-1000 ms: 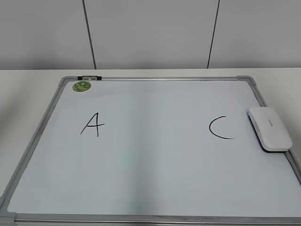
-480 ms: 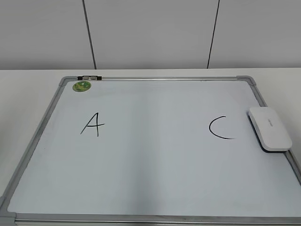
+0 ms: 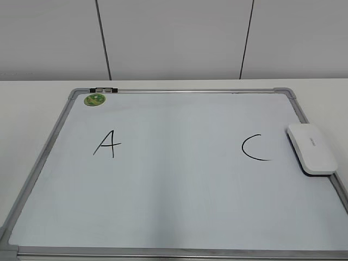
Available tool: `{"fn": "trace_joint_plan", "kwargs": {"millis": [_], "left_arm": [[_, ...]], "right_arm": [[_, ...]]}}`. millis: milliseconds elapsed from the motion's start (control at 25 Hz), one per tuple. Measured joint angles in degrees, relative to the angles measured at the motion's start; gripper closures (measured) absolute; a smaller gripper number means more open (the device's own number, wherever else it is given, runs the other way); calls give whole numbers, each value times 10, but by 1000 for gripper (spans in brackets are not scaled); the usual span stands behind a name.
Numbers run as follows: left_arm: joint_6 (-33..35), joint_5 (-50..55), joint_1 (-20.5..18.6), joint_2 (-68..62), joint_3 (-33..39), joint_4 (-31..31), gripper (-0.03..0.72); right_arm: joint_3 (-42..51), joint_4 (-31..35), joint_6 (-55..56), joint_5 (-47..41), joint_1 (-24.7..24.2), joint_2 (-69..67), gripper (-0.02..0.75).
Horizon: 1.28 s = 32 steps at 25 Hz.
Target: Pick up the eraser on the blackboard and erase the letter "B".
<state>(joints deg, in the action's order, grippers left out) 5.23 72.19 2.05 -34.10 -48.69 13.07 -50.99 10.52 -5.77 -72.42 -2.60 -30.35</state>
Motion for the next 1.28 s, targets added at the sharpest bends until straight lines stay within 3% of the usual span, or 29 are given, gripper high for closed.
{"fn": "trace_joint_plan", "kwargs": {"millis": [280, 560, 880, 1280], "left_arm": [[0, 2, 0, 68, 66, -36, 324], [0, -28, 0, 83, 140, -48, 324], [0, -88, 0, 83, 154, -80, 334], [0, -106, 0, 83, 191, -102, 340]], "right_arm": [[92, -11, 1, -1, 0, 109, 146], [144, -71, 1, 10, 0, 192, 147], [214, -77, 1, 66, 0, 198, 147], [221, -114, 41, 74, 1, 198, 147]]}}
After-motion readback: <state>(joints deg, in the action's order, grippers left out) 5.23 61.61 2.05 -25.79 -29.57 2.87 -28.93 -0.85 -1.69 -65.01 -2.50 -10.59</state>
